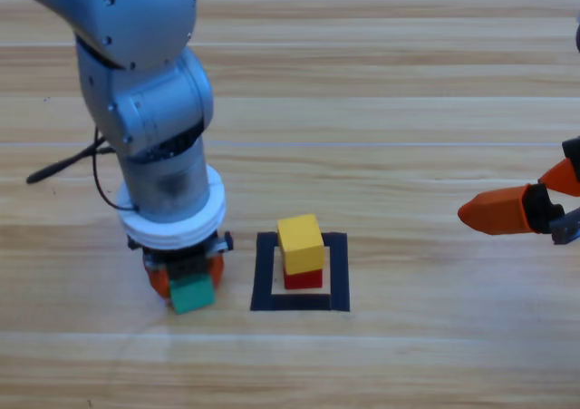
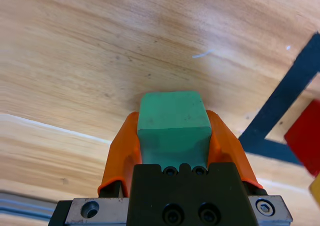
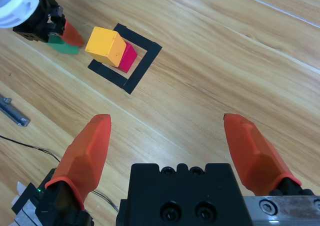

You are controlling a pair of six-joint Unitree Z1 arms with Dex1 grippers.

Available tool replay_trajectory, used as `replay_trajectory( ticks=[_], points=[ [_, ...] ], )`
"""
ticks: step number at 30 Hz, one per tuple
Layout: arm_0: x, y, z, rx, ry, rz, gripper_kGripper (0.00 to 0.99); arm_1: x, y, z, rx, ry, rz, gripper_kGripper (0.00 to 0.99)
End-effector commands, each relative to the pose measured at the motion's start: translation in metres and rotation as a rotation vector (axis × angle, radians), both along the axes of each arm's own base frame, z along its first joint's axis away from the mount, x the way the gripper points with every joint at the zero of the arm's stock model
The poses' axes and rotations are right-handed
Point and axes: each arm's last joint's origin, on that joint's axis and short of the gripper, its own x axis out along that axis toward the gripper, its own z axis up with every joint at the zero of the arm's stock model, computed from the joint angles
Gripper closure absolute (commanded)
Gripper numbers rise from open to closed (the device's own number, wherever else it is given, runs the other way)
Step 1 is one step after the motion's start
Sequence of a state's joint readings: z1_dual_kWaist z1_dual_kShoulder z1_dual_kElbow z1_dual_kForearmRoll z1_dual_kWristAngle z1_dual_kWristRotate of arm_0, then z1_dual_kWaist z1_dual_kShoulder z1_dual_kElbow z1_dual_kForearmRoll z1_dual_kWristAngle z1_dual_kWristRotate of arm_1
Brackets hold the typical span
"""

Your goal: Stack the blocks in the rectangular block: red at the bottom, yellow in the middle, green on top

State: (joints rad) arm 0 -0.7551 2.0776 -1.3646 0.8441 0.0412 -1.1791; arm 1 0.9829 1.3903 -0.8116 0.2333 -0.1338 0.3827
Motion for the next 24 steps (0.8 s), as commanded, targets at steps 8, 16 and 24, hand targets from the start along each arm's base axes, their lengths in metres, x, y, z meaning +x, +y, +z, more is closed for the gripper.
replay_trajectory(
  ticks=[8,16,24],
  points=[
    [0.032,0.003,0.144,-0.038,-0.234,-0.358,0.972,0.011,0.000,-0.023,-0.080,0.029,-0.035,0.000],
    [0.031,-0.036,0.153,-0.044,-0.208,-0.652,0.973,0.011,0.001,-0.023,-0.081,0.030,-0.035,0.000],
    [0.019,-0.082,0.129,-0.080,-0.159,-0.787,0.972,0.011,0.001,-0.024,-0.083,0.031,-0.034,0.000]
  ],
)
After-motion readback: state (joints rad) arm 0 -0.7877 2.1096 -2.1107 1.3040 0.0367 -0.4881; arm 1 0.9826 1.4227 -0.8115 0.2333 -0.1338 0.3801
